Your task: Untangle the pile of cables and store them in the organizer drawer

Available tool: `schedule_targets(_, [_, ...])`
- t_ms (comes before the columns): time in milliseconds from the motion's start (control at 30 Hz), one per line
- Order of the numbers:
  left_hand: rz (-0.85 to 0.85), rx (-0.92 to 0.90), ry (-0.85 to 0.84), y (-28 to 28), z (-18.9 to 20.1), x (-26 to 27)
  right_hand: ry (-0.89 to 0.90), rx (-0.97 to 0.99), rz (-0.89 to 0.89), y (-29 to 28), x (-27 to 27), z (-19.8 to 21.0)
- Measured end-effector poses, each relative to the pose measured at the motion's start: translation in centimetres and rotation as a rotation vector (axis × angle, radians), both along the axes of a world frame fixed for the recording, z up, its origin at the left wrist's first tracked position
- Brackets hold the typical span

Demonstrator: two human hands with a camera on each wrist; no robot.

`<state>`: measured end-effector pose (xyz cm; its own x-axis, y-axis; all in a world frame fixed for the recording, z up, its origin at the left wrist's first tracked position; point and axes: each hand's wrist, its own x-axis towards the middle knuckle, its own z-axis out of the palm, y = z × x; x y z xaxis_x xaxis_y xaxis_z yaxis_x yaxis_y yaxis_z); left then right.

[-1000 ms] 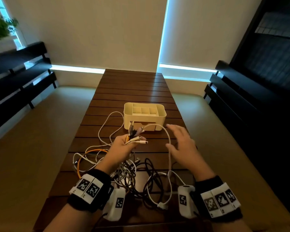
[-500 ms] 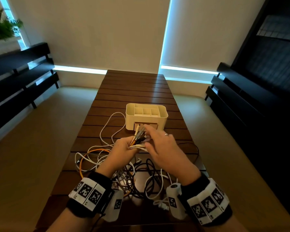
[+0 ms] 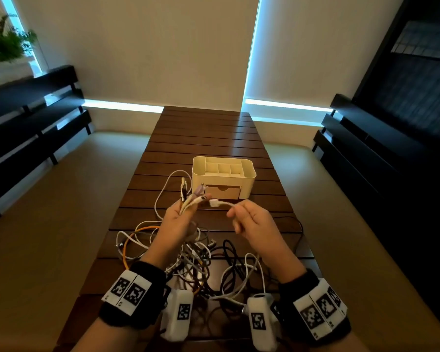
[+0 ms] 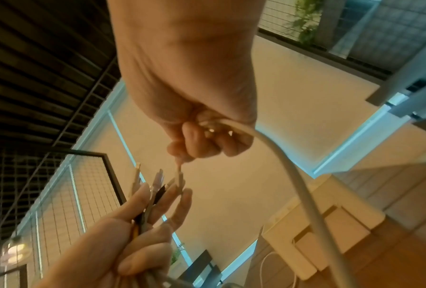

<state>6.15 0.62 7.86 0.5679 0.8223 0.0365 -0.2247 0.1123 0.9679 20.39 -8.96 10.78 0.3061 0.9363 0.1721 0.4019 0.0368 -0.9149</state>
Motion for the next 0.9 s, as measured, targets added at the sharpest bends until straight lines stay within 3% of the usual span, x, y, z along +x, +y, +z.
schedule_targets(100, [0.002,-0.042,-0.131,-0.3,0.5,0.2,0.288,0.129,0.012,-0.1,-0.9,-0.2])
schedule_targets(200, [-0.013,-0.085,-0.199,-0.6,0.7,0.6,0.332,0.148,0.049,0.1,-2.0,-0.7])
schedule_targets(367, [-0.024,-0.1,-0.128,-1.4,0.7,0.8,-0.04,0.077,0.067,0.4,-3.3,-1.8])
schedule_targets(500, [0.028,0.036,-0.024,-2.2,0.7,1.2,-0.351,0.016,0.025,0.6,-4.5,-2.1])
schedule_targets(633, [0.14,0.012,-0.005,-2.5,0.6,1.5,-0.493,-0.008,-0.023,0.8,-4.7,-2.0])
schedule_targets(733, [0.283,-0.03,-0.059,-1.9,1.3,1.0,-0.405,-0.029,0.079,0.6,-4.5,-1.9])
schedule_targets(900, [0.399,-0.11,-0.343,-0.2,3.6,-1.8,-0.119,-0.234,0.337,-1.3,-0.3,-1.2])
